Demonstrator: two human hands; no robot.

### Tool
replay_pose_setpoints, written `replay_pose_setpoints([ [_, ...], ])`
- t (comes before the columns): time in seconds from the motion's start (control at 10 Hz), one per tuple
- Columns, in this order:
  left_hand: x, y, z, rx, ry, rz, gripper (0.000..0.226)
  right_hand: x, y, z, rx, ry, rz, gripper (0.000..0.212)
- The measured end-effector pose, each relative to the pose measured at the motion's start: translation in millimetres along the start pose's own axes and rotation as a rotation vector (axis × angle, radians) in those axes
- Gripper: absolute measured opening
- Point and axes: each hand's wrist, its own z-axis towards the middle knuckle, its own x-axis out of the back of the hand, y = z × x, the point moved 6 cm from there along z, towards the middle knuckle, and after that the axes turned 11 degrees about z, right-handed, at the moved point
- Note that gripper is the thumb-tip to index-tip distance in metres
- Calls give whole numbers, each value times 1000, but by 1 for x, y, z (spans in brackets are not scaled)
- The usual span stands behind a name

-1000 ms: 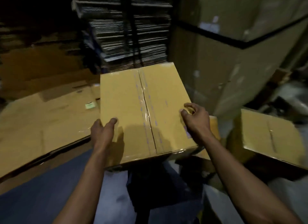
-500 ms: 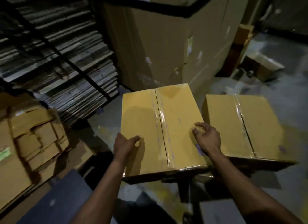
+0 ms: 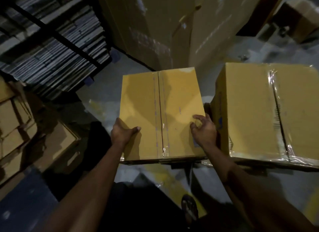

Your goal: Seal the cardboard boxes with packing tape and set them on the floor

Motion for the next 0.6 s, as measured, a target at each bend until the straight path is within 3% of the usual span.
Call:
replay_pose_setpoints([
  [0.1,-33,-15,8,7,-68,97,108,-21,37,10,-47,-203,-208,48],
  [0.2,-61,-34,-2,-3,-118,173,104,-32,63,1,-96,-329,-379,63],
  [0.3,-73,-41,-9,-43,-120,230,115,-36,67,-10,-116,-381,-450,72],
  [0.5,-53,-44,-43,-159,-164,300,90,-28,41,-50,-68,-356,-516,65],
  [0.6,-29,-64,-85,-219,-166,193,69,-35,18,-101,100,-399,-426,56],
])
